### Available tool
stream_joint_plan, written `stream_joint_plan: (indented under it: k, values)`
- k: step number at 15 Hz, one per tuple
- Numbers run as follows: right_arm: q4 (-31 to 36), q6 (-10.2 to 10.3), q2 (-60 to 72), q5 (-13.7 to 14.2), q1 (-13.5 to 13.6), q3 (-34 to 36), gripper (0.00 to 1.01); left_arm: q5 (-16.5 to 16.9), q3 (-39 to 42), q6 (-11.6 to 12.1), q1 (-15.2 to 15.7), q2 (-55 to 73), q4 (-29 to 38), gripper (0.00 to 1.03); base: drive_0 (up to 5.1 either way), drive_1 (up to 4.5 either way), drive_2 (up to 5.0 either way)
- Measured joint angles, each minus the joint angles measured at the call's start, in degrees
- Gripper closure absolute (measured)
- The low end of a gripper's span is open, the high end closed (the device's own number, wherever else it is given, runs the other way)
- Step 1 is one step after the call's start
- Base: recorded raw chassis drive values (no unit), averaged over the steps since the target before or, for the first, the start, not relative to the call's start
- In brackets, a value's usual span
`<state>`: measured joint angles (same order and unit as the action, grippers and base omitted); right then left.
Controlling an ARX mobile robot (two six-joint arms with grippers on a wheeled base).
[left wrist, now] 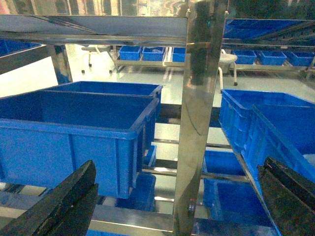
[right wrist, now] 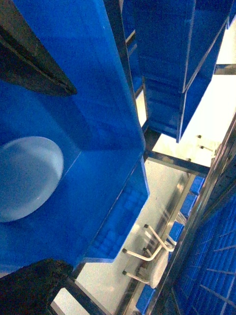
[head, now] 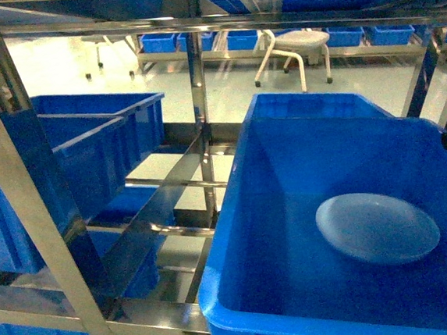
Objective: Place blue tray on left shelf second layer neatly
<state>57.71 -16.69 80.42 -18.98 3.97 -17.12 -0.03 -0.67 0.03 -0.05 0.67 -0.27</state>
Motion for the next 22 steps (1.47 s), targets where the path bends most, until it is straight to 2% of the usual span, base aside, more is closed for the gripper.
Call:
stream_joint_plan:
  k: [1, 8, 9, 10, 11, 14, 15, 16, 18, 19, 22]
  values:
    - [-1.66, 0.15, -2.38, 0.07, 0.92, 0.79, 0.03, 0.0, 0.0, 0.0, 0.0, 0.0, 0.0, 0.05, 0.0, 0.0, 0.0]
    - [-6.73, 0.96, -8.35, 0.35, 1.36, 1.9, 0.03, 0.0, 0.0, 0.0, 0.0, 0.0, 0.0, 0.05, 0.0, 0.0, 0.0]
    - [-13.94, 2.51, -17.66, 0.44, 2.58, 1.99, 0.03, 0.02, 0.0, 0.0, 0.0, 0.0, 0.0, 0.05, 0.0, 0.0, 0.0]
    - [-26.67, 5.11, -31.76, 1.64, 4.9, 2.64, 0.03, 0.02, 0.0, 0.0, 0.0, 0.0, 0.0, 0.05, 0.0, 0.0, 0.0]
    - [-34.58, 5.81, -42.36, 4.7, 8.07, 4.79, 0.03, 0.0, 0.0, 0.0, 0.0, 0.0, 0.0, 0.05, 0.0, 0.0, 0.0]
    - [-34.51, 6.21, -42.31, 5.09, 8.04, 4.79, 0.03, 0.02, 0.0, 0.0, 0.0, 0.0, 0.0, 0.05, 0.0, 0.0, 0.0]
    - [-31.23, 8.92, -42.8, 14.69, 11.23, 6.03, 0.12, 0.02, 0.0, 0.0, 0.0, 0.0, -0.02, 0.05, 0.0, 0.0, 0.0]
    - [-31.67, 11.56, -44.57, 22.45, 11.76, 7.23, 0.21, -0.02, 0.0, 0.0, 0.0, 0.0, 0.0, 0.05, 0.0, 0.0, 0.0]
    - [-32.24, 12.85, -45.92, 27.26, 11.02, 8.15, 0.28, 0.04, 0.0, 0.0, 0.0, 0.0, 0.0, 0.05, 0.0, 0.0, 0.0]
    - [-32.68, 13.6, -46.82, 30.16, 9.81, 8.85, 0.34, -0.11, 0.0, 0.0, 0.0, 0.0, 0.0, 0.05, 0.0, 0.0, 0.0]
    - [-33.24, 14.36, -47.98, 31.06, 8.22, 9.75, 0.41, -0.09, 0.0, 0.0, 0.0, 0.0, 0.0, 0.05, 0.0, 0.0, 0.0]
